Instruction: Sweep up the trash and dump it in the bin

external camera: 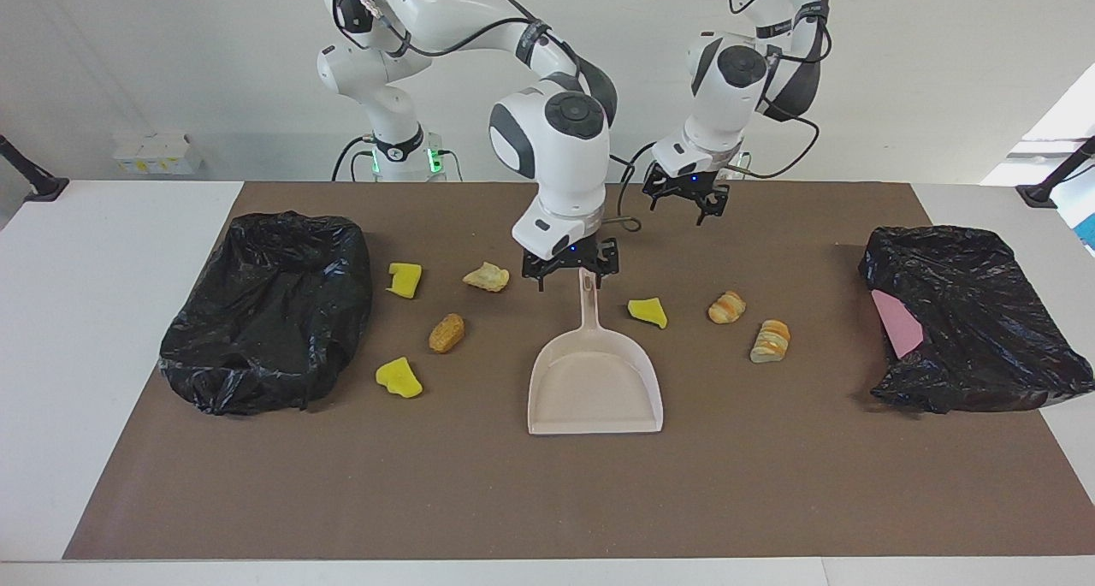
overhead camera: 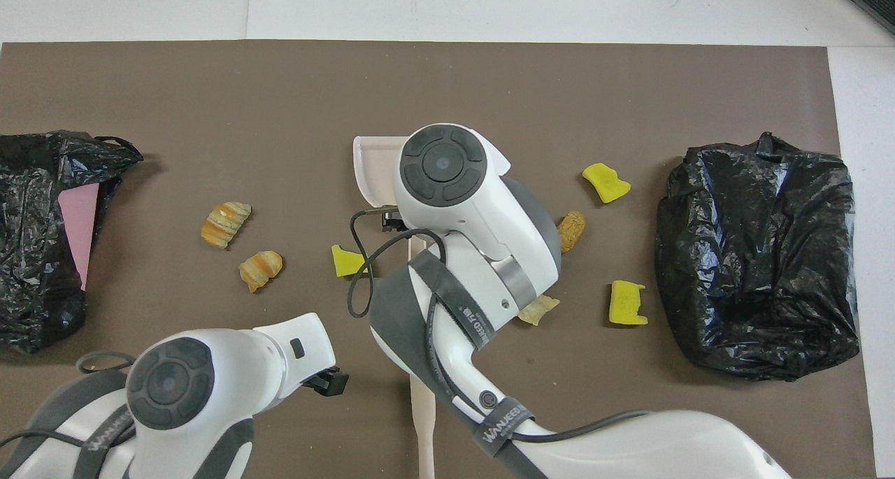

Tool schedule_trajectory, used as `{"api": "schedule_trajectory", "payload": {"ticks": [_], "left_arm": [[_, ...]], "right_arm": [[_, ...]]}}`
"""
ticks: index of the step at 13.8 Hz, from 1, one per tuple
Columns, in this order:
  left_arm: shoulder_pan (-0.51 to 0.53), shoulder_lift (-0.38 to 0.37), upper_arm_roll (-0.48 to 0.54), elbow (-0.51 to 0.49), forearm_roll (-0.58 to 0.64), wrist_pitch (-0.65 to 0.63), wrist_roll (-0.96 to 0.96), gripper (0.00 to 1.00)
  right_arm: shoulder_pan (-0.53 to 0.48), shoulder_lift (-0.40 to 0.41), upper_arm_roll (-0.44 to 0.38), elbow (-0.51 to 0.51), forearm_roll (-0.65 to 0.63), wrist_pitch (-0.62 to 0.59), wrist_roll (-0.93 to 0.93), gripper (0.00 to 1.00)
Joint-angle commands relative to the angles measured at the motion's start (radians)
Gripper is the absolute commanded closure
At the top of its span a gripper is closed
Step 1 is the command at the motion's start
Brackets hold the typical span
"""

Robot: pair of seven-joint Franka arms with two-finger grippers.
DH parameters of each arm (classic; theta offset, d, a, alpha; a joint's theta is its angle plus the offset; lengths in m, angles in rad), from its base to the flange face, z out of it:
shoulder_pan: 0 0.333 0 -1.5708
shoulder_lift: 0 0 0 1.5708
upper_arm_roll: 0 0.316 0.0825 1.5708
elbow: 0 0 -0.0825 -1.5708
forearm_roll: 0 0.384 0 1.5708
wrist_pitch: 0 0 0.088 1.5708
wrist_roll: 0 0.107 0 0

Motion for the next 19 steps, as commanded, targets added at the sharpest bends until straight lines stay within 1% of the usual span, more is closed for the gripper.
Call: {"api": "schedule_trajectory", "payload": {"ticks": [1, 3, 5, 7, 9, 10, 13, 14, 15, 16, 17, 18, 19], "left_arm": [[-0.144, -0.049, 0.016, -0.127, -0.012, 0.161, -0.133, 0.00], [-0.260, -0.043, 0.016, -0.181, -0.012, 0.270, -0.259, 0.00], [-0.372, -0.005, 0.016, -0.192, -0.010, 0.341, -0.387, 0.00], [-0.463, 0.026, 0.016, -0.189, -0.010, 0.387, -0.504, 0.00], [-0.493, 0.026, 0.013, -0.182, -0.010, 0.392, -0.549, 0.00], [-0.505, 0.029, -0.005, -0.182, -0.010, 0.392, -0.578, 0.00], [-0.510, 0.038, -0.039, -0.182, -0.010, 0.389, -0.626, 0.00], [-0.510, 0.038, -0.045, -0.181, -0.010, 0.381, -0.664, 0.01], [-0.510, 0.038, -0.059, -0.179, -0.010, 0.381, -0.705, 0.12], [-0.510, 0.038, -0.060, -0.178, -0.010, 0.378, -0.710, 0.26], [-0.510, 0.038, -0.060, -0.178, -0.010, 0.374, -0.712, 0.31], [-0.506, 0.038, -0.060, -0.178, -0.010, 0.369, -0.712, 0.31], [-0.506, 0.038, -0.060, -0.178, -0.010, 0.366, -0.710, 0.33]], "right_arm": [[0.018, 0.061, 0.003, 0.039, -0.021, 0.032, 0.027, 0.00], [0.027, 0.065, 0.003, 0.025, -0.021, 0.058, 0.026, 0.00], [0.023, 0.057, 0.003, -0.034, -0.016, 0.119, 0.012, 0.00], [0.024, 0.057, 0.003, -0.055, -0.018, 0.125, 0.007, 0.00], [0.033, 0.061, 0.003, -0.071, -0.021, 0.134, 0.009, 0.00], [0.033, 0.058, 0.003, -0.084, -0.021, 0.135, 0.009, 0.01], [0.033, 0.043, 0.004, -0.124, -0.021, 0.138, 0.007, 0.08], [0.033, 0.040, 0.004, -0.127, -0.019, 0.139, 0.007, 0.09], [0.033, 0.040, 0.004, -0.127, -0.019, 0.139, 0.006, 0.13], [0.033, 0.040, 0.004, -0.127, -0.019, 0.139, 0.007, 0.20], [0.033, 0.040, 0.004, -0.125, -0.019, 0.139, 0.007, 0.28], [0.033, 0.040, 0.003, -0.124, -0.019, 0.139, 0.007, 0.40], [0.033, 0.040, 0.003, -0.124, -0.019, 0.139, 0.009, 0.53]]}}
